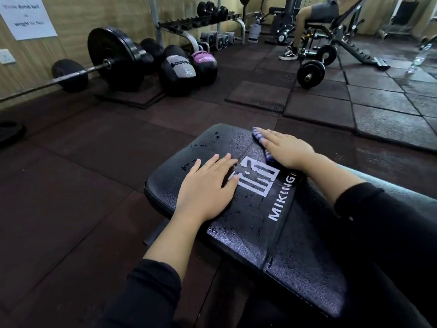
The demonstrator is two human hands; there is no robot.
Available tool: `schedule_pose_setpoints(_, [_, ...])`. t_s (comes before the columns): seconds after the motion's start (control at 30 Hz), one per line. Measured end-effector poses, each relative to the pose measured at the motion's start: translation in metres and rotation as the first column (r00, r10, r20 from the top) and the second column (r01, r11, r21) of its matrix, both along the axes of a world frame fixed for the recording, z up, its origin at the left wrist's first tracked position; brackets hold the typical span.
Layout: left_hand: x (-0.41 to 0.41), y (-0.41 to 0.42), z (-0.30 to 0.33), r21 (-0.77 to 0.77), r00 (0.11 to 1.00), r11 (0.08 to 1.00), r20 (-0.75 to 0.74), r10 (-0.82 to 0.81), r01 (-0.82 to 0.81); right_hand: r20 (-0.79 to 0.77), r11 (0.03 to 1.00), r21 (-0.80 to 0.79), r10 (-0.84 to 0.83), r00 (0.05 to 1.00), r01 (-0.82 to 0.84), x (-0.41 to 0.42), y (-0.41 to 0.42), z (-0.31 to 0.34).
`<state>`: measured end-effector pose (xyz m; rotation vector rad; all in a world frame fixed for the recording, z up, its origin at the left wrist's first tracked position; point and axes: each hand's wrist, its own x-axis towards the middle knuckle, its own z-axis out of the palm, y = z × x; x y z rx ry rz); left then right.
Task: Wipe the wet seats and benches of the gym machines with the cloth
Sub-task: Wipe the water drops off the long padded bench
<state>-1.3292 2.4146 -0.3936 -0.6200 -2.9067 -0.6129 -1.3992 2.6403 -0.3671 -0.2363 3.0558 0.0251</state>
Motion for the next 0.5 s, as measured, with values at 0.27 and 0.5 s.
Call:
schedule_pose_setpoints(0.27, [0.000, 0.003, -0.001, 0.045, 0.999, 0.999, -0.028, 0.024, -0.023, -0.064, 1.000, -0.012, -0.016, 0.998, 0.016, 0.060, -0.038, -0.010])
schedule_pose_setpoints(0.5, [0.001, 0.001, 0.002, 0.066, 1.000, 0.998, -0.015, 0.010, -0.009, -0.051, 0.983, 0.179, 0.049, 0.998, -0.039, -0.007, -0.018, -0.014])
